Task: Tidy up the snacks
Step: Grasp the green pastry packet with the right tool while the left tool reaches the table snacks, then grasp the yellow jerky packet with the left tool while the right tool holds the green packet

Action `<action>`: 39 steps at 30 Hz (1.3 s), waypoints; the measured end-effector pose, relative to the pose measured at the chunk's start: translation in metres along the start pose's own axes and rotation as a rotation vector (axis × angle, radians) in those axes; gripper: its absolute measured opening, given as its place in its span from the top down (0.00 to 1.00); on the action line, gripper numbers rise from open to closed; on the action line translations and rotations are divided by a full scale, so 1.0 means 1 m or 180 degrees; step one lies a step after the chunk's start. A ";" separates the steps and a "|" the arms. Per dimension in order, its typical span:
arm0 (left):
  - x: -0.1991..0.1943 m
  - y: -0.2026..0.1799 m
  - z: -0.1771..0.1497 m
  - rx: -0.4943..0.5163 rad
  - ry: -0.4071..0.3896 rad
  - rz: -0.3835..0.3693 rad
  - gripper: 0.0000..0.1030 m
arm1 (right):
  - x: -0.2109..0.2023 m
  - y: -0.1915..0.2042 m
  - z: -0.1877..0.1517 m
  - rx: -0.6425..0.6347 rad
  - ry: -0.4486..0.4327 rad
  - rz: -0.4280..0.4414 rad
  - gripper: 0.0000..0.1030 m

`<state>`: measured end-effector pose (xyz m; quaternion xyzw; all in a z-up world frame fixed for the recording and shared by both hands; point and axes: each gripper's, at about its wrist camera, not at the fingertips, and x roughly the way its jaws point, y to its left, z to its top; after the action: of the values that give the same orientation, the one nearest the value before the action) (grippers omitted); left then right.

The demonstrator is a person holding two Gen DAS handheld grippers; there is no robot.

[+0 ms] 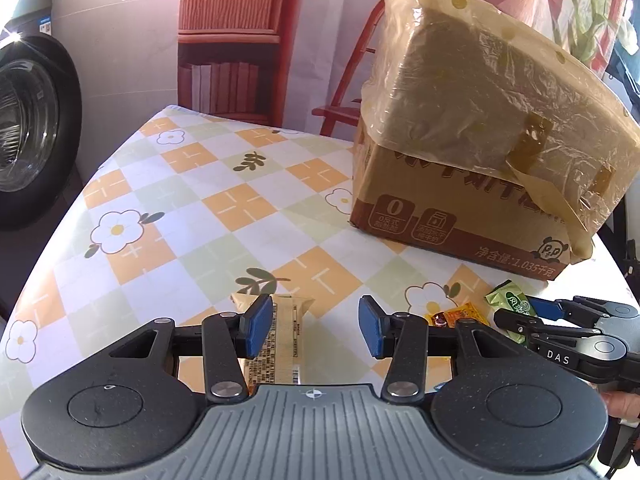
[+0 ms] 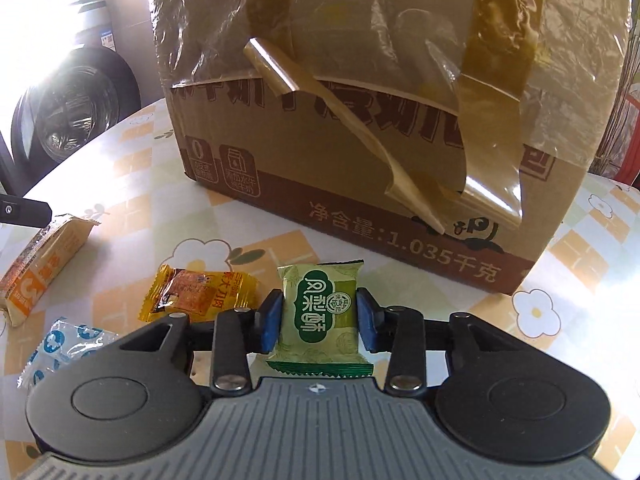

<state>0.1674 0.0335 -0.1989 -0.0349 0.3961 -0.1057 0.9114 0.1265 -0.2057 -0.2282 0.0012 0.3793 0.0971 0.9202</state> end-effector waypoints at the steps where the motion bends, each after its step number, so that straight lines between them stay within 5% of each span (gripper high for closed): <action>1: 0.002 -0.006 0.001 0.0083 0.0001 -0.0048 0.52 | -0.003 -0.002 -0.002 0.0009 -0.0005 0.0006 0.61; 9: 0.033 -0.071 0.005 0.1106 0.0162 -0.0621 0.51 | -0.024 -0.021 -0.018 0.0138 -0.0113 0.0051 0.61; 12: 0.041 -0.088 0.002 0.1435 0.0199 -0.0665 0.51 | -0.024 -0.020 -0.019 0.0141 -0.0135 0.0067 0.61; 26: 0.056 -0.087 -0.001 0.1672 0.0364 -0.0909 0.50 | -0.020 -0.017 -0.023 0.0210 -0.0266 0.0097 0.61; 35: 0.079 -0.096 -0.004 0.1789 0.0442 -0.0756 0.48 | -0.020 -0.017 -0.023 0.0217 -0.0269 0.0095 0.61; 39: 0.087 -0.095 0.001 0.1587 0.0408 -0.0716 0.46 | -0.020 -0.017 -0.023 0.0221 -0.0274 0.0095 0.61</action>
<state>0.2103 -0.0782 -0.2463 0.1533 0.4083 -0.3024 0.8476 0.0993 -0.2277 -0.2318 0.0430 0.3425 0.0974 0.9335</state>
